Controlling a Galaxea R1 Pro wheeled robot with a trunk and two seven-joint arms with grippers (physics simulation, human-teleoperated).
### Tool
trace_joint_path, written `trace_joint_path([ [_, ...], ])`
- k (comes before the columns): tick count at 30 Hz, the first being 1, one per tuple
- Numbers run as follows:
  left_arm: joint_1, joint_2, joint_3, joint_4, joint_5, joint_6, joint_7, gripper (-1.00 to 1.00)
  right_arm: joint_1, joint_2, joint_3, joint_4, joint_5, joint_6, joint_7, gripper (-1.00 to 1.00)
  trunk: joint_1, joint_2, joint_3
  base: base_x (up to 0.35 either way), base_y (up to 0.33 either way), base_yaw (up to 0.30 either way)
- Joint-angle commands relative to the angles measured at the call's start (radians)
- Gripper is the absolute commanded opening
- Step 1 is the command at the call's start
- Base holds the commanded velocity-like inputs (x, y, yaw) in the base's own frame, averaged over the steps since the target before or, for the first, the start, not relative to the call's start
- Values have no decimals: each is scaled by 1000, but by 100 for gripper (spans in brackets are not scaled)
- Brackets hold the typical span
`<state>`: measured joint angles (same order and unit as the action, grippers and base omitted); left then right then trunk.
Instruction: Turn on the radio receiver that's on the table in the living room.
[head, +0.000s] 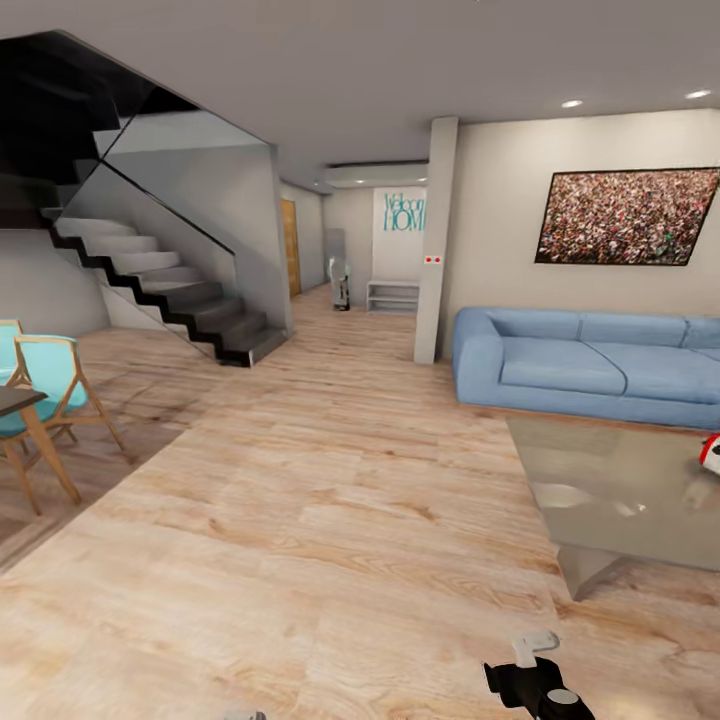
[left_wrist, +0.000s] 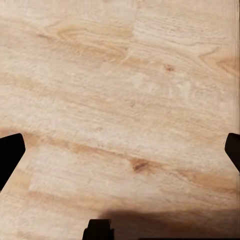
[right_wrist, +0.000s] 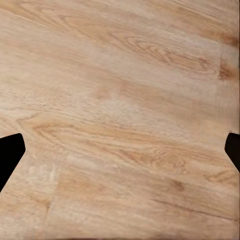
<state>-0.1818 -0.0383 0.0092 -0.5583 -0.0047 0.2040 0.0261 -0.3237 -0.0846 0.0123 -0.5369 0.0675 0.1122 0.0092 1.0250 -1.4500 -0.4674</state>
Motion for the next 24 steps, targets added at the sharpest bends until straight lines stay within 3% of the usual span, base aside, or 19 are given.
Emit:
trace_joint_path([
  [1, 0, 0, 0, 0, 0, 0, 0, 100, 0, 0, 0, 0, 0, 0, 0, 100, 0, 0, 0, 0, 0, -297],
  [15, 0, 0, 0, 0, 0, 0, 0, 100, 0, 0, 0, 0, 0, 1, 0, 100, 0, 0, 0, 8, -17, -297],
  [24, 0, 0, 0, 0, -1, 1, 2, 100, 0, 0, 0, 0, 0, 0, 0, 100, 0, 0, 0, 174, -170, -297],
])
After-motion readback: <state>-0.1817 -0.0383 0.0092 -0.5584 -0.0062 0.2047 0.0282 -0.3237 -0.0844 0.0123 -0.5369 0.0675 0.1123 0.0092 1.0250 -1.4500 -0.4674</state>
